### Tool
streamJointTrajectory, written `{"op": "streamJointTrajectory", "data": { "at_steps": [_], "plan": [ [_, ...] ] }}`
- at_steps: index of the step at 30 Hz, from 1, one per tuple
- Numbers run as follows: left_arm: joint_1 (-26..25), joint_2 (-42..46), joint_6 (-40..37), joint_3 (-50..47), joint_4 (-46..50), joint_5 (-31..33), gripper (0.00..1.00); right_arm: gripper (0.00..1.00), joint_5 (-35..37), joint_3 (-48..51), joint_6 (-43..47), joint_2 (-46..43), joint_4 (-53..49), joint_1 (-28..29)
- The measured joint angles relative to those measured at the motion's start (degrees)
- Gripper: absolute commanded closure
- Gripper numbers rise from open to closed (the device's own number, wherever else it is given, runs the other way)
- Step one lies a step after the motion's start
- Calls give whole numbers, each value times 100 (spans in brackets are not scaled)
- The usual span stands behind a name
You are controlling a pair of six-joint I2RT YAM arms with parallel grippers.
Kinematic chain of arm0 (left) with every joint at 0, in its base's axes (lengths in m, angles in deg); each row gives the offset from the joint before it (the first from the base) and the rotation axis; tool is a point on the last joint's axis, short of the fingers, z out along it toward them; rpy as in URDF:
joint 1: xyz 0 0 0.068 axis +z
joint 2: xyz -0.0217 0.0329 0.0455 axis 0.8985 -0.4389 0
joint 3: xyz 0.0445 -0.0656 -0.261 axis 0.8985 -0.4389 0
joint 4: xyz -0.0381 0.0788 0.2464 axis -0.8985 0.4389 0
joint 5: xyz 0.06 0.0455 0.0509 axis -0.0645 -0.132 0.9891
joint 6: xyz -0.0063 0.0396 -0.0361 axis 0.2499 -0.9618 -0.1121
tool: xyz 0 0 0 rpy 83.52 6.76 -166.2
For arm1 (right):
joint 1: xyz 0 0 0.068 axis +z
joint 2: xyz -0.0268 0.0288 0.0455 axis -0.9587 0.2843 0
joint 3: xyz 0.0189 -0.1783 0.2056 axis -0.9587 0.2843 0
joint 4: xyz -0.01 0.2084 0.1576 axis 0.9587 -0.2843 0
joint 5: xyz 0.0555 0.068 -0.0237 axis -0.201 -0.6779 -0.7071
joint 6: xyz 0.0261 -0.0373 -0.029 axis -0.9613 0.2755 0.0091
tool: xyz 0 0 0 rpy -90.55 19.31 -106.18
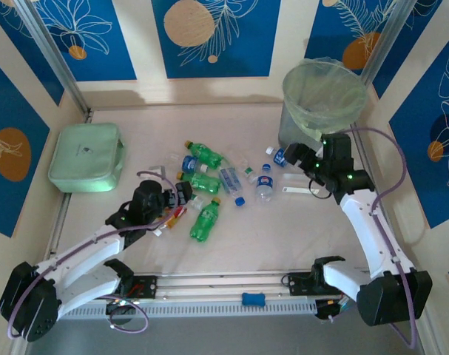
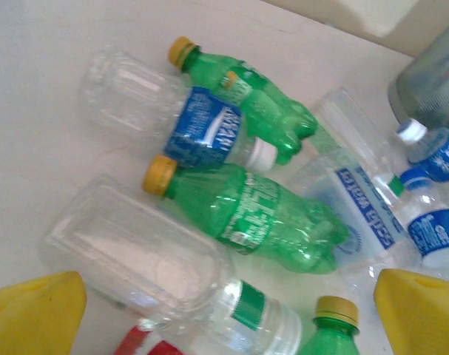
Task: Put the plastic bottles in the bin
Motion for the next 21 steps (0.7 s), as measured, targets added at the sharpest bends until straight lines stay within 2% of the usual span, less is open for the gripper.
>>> {"op": "streamJointTrajectory", "data": {
  "at_steps": [8,21],
  "plan": [
    [560,699,326,-291,348,13,1,7,-122,776,-1158,398,522,-85],
    [739,960,396,-400,664,11,1,7,-422,846,-2000,1604,1137,-826]
  ]
}}
